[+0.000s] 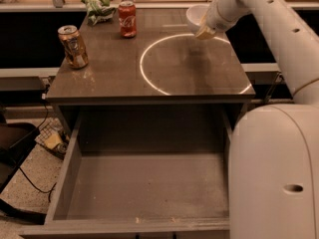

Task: Move white bowl near orange can

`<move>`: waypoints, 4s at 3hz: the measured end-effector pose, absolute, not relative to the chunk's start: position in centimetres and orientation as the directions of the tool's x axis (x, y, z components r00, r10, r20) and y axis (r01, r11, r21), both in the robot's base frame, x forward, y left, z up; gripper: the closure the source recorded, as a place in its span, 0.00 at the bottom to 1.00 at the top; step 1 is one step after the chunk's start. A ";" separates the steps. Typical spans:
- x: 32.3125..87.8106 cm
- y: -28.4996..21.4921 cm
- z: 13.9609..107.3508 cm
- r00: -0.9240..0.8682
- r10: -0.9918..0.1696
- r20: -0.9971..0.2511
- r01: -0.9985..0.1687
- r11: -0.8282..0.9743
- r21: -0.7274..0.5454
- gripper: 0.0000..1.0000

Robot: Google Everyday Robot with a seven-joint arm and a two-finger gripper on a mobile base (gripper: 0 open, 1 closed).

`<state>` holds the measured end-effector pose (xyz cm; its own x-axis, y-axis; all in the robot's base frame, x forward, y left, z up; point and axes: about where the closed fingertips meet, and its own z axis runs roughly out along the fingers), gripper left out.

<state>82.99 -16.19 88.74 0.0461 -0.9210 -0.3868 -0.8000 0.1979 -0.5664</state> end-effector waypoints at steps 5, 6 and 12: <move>72.3 -3.4 97.3 0.368 -0.881 -0.296 -0.765 -0.107 -0.635 1.00; 70.2 0.9 96.2 0.469 -0.833 -0.292 -0.756 -0.208 -0.620 1.00; 64.3 11.4 84.0 0.690 -0.627 -0.362 -0.723 -0.585 -0.367 0.74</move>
Offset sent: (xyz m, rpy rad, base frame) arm -0.0611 0.0516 0.0880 -0.0746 -0.0756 0.1185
